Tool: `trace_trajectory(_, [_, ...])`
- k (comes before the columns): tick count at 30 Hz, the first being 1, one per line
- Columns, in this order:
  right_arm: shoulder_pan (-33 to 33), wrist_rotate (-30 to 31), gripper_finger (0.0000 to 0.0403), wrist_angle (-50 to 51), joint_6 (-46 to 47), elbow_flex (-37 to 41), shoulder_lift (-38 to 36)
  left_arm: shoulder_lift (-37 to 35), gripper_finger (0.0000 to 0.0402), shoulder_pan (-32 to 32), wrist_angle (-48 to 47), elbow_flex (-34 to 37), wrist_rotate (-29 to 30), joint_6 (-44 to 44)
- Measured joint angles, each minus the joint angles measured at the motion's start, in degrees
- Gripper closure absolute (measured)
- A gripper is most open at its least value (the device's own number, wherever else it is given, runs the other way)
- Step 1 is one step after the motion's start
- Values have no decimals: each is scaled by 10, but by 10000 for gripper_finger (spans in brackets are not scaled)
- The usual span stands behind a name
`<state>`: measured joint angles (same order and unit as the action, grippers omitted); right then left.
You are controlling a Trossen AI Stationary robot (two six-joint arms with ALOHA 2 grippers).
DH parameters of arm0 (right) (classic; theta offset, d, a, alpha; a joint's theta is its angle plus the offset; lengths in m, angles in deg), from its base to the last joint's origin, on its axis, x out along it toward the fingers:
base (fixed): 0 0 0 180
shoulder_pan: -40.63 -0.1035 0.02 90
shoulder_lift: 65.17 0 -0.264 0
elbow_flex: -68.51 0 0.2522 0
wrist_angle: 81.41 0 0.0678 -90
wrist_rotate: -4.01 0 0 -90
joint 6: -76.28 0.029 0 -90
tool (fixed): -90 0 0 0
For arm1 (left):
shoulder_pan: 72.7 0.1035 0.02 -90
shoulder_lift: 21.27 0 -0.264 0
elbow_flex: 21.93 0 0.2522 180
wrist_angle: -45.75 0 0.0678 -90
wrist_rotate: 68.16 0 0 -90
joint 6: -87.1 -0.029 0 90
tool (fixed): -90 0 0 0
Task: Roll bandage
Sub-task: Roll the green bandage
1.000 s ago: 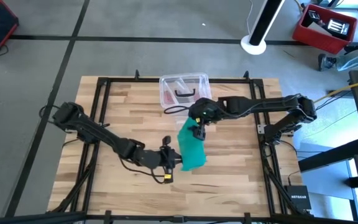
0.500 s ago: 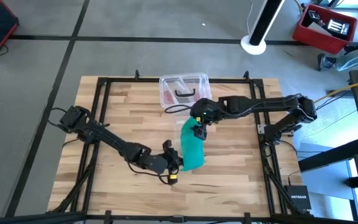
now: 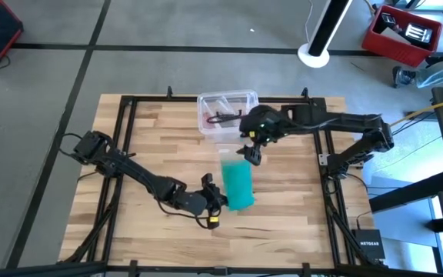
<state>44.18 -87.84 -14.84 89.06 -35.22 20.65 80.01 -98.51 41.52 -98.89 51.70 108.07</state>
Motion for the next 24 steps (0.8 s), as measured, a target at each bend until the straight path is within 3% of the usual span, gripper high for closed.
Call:
trace_trajectory(10, [-6,43,91,149,-16,-70,-10,0,386,0,3,0,0,10])
trace_trajectory(15, [-59,53,91,196,-55,-66,-62,-4,386,5,17,0,-34,29])
trace_trajectory(20, [-172,83,91,98,-62,22,-151,-32,386,24,22,-2,-34,34])
trace_trajectory(24, [-276,169,91,-36,-63,159,-213,-57,386,47,35,-2,-31,8])
